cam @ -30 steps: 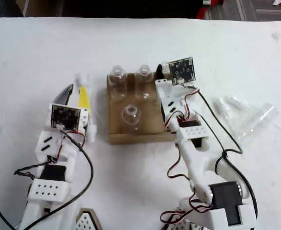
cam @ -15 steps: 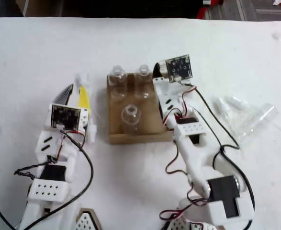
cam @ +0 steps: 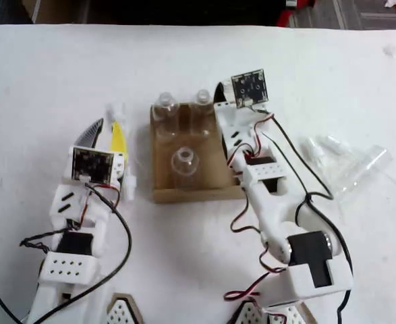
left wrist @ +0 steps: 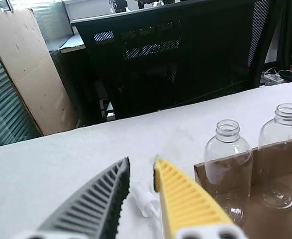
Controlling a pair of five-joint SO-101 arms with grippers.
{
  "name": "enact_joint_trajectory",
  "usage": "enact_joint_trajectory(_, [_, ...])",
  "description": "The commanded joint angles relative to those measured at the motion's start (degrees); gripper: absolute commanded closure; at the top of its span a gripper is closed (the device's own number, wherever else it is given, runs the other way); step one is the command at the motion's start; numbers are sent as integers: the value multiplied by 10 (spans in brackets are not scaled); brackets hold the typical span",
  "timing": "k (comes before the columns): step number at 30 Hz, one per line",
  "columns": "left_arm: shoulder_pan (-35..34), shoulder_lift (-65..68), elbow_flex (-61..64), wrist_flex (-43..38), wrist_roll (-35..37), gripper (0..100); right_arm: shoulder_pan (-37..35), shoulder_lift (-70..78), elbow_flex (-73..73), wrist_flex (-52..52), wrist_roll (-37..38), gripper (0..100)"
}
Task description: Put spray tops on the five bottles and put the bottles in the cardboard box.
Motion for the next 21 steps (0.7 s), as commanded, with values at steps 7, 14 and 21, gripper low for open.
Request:
enact_joint_trajectory(7, [6,-2,-9,-12,-5,918,4,19,-25,-31,-3,974])
enact_joint_trajectory(14, [6,-2,-9,-12,-5,918,7,18,-23,-29,-1,973])
enact_joint_trajectory(21, [6,-2,-9,-12,-5,918,2,-19,-11,21,-1,868])
